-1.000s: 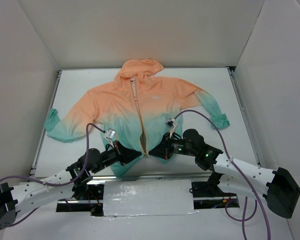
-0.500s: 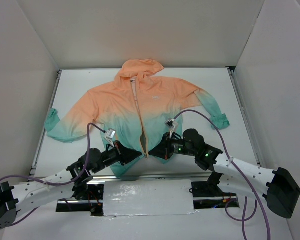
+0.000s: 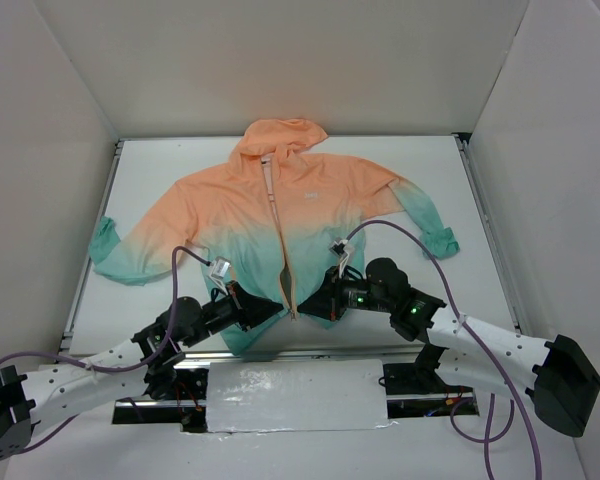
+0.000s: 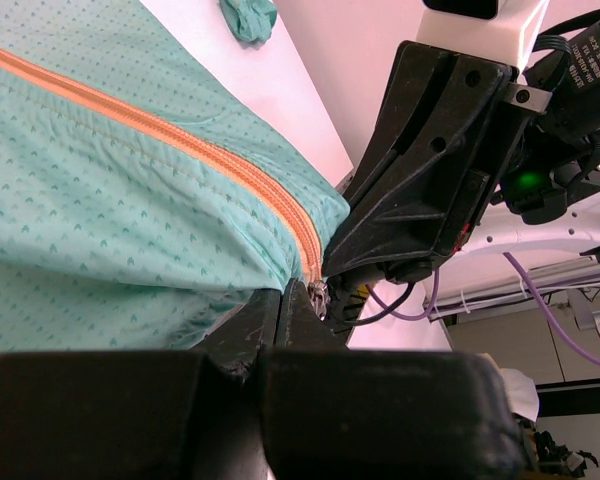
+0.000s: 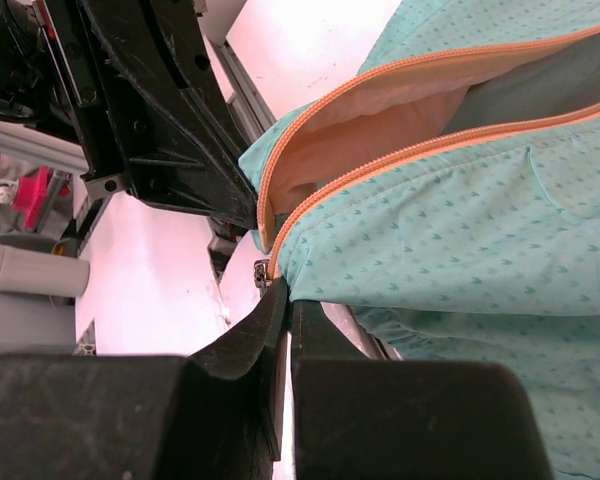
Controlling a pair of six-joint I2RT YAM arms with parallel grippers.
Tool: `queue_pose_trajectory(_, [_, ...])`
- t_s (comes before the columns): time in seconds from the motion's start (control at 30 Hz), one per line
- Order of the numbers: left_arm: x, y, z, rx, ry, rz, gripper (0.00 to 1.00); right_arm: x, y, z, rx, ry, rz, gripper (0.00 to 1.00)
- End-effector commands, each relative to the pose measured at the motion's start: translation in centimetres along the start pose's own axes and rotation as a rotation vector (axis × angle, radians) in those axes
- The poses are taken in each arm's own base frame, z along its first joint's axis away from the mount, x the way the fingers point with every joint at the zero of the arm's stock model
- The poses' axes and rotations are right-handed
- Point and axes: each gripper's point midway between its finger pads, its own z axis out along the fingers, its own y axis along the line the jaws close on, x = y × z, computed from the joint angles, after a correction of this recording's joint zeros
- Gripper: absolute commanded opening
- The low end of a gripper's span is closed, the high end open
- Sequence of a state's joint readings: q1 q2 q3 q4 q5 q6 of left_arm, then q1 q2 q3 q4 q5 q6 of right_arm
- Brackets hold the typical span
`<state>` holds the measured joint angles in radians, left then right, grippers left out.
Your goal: Zip up the jacket
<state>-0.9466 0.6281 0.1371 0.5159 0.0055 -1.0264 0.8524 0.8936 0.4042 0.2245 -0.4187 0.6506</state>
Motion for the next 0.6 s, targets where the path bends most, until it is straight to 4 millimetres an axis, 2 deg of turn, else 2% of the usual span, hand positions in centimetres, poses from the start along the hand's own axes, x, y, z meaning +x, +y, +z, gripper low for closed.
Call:
queue_pose_trajectory(0.0, [-1.4,-1.9,0.2,0.063,-0.045,0.005,0.00,-1.4,1.1,0.1,-0.052,-0.041,-0.054,0.00])
queue_pose_trajectory(0.57, [-1.2,-1.9,0.2,0.066,-0.036,0.005,0.00,-2.6,1.5,0.4,-0.052,-0.063,-0.060,0.00])
